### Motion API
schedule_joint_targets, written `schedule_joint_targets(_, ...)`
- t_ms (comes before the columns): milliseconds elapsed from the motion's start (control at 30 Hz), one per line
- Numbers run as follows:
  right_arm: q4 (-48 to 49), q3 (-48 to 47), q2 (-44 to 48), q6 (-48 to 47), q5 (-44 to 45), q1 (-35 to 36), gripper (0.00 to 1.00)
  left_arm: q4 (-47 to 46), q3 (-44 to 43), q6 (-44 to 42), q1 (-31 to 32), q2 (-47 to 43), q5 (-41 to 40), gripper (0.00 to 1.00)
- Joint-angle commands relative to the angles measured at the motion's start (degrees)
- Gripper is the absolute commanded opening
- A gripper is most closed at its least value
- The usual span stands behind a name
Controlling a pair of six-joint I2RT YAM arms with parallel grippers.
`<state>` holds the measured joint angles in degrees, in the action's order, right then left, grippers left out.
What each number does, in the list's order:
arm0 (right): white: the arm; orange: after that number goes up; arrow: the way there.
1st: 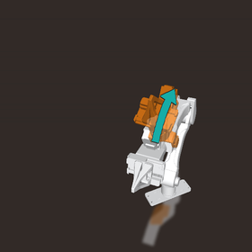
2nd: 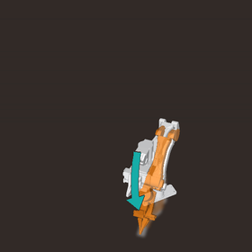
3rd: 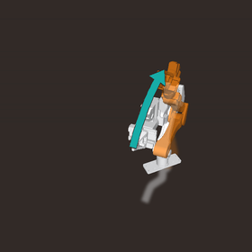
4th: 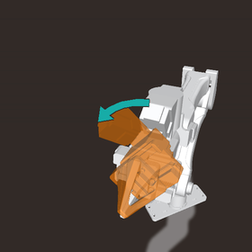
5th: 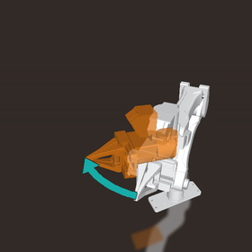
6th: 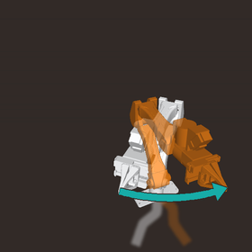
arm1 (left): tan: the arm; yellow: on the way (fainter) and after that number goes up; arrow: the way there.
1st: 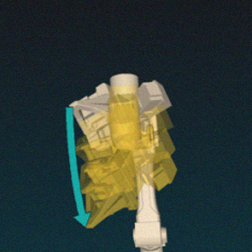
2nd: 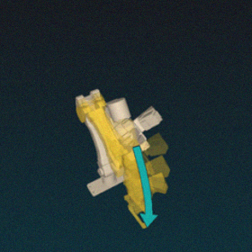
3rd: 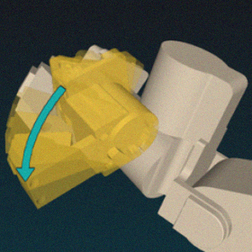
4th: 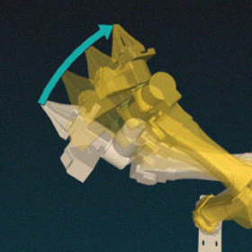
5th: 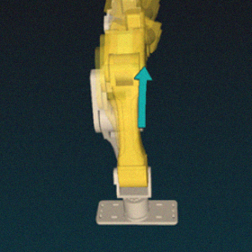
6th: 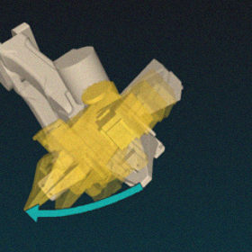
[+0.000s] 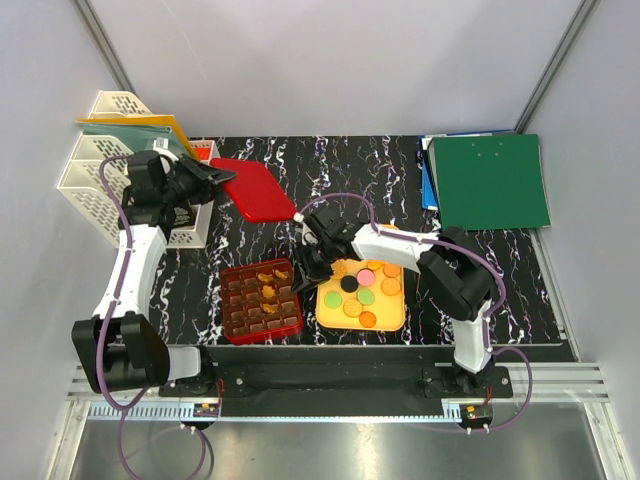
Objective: Pack the cookies
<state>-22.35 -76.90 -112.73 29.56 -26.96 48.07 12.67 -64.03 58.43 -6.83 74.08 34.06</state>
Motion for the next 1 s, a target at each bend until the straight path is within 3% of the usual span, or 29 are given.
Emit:
schedule_joint_targets(0, 0.2, -2.3, -1.9, -1.2, 2.5, 0.7, 0.37, -3.8, 0.2, 0.5, -0.2, -0.8, 1.7, 0.0)
schedule_joint_targets(467, -4.2, -3.0, -3.8, -1.2, 13.8, 0.5, 0.01, -3.5, 1.6, 0.1, -0.2, -1.8, 1.5, 0.0)
schedule_joint_targets(967, -9.5, -8.3, -4.1, 0.6, 24.5, -5.2, 0.0, -4.1, 2.5, 0.5, 0.0, -2.0, 2.4, 0.0)
